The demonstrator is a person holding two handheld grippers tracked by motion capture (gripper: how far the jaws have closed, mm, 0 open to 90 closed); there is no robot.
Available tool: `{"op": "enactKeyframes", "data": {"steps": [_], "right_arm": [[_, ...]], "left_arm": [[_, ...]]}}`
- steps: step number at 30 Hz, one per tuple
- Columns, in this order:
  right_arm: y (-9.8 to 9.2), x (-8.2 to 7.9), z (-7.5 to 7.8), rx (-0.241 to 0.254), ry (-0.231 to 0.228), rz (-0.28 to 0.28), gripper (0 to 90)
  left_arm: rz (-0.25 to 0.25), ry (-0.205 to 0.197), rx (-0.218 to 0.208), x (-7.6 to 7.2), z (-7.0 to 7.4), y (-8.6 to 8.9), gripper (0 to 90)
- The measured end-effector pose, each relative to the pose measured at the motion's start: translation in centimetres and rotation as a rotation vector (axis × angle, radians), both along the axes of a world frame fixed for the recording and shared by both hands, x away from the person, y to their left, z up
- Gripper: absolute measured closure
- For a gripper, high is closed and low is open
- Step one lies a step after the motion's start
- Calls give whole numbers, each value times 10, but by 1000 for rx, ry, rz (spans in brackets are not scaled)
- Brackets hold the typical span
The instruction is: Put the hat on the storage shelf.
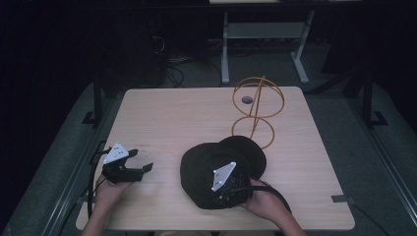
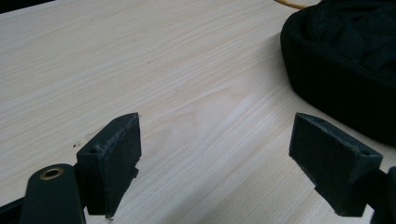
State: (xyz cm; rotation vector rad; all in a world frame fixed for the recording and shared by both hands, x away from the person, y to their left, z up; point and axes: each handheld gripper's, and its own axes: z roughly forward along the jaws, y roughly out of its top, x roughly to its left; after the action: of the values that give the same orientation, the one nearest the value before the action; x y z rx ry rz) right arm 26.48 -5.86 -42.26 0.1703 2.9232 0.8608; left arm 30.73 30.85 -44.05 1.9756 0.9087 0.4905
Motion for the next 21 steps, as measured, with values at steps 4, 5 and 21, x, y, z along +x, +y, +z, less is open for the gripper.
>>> {"op": "enactKeyframes", "data": {"steps": [4,5,21], "right_arm": [[4,-1,-1,-5,14,2,652],[4,0,-1,-5,19,-1,660],[4,2,-2,3,57,-12,798]], "left_arm": [[-18,-1,-8,-1,1,0,167],[-17,-1,-11,-1,1,0,167],[-58,-1,-87,-2,4,-1,167]]}}
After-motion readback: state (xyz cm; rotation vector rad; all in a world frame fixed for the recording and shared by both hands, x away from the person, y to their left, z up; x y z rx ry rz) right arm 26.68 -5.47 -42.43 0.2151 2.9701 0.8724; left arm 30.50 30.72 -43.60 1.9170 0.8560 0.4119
